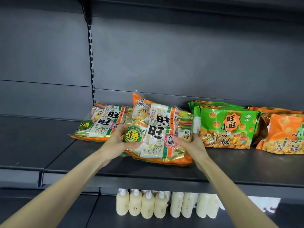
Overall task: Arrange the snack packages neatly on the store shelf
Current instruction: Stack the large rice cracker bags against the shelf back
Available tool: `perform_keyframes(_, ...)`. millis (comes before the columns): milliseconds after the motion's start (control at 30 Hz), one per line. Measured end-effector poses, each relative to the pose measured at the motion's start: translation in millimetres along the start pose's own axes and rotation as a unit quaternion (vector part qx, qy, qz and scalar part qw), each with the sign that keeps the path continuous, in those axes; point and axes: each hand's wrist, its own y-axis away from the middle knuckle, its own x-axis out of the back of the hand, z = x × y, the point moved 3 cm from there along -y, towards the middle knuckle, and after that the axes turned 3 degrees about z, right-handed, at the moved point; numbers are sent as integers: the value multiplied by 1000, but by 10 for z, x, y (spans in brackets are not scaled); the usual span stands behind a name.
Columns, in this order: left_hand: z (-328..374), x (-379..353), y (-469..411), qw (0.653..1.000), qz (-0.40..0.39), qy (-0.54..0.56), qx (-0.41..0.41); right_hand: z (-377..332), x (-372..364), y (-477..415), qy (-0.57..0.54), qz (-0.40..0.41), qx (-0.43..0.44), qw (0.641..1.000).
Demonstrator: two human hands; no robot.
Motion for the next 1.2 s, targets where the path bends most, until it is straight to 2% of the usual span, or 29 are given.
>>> perform_keyframes(133,-3,63,70,999,35,-14,-3,-57,-124,-41,-42,-14,8,999)
perform_keyframes(300,-41,177,176,990,142,-11,-24,-36,-381,-67,-57,-53,21,997)
perform_keyframes(533,-113,611,146,979,194,29,-47,-141,-820,-191,-82,-75,-19,994)
perform_keyframes(633,-147,865,-1,976,212,27,-33,-209,-1035,-294,-85,-97,-22,991)
perform_keyframes(833,-402,1375,-341,973,180,-134,54,-165,-1452,-514,-110,-92,-48,988)
perform_keyframes(1000,-607,1543,-579,986,100,-96,88,-106,-1577,-608,-106,-132,-96,981)
perform_keyframes(1200,-553,1559,-625,998,27,-33,36,-27,-1598,-620,-102,-163,-115,975)
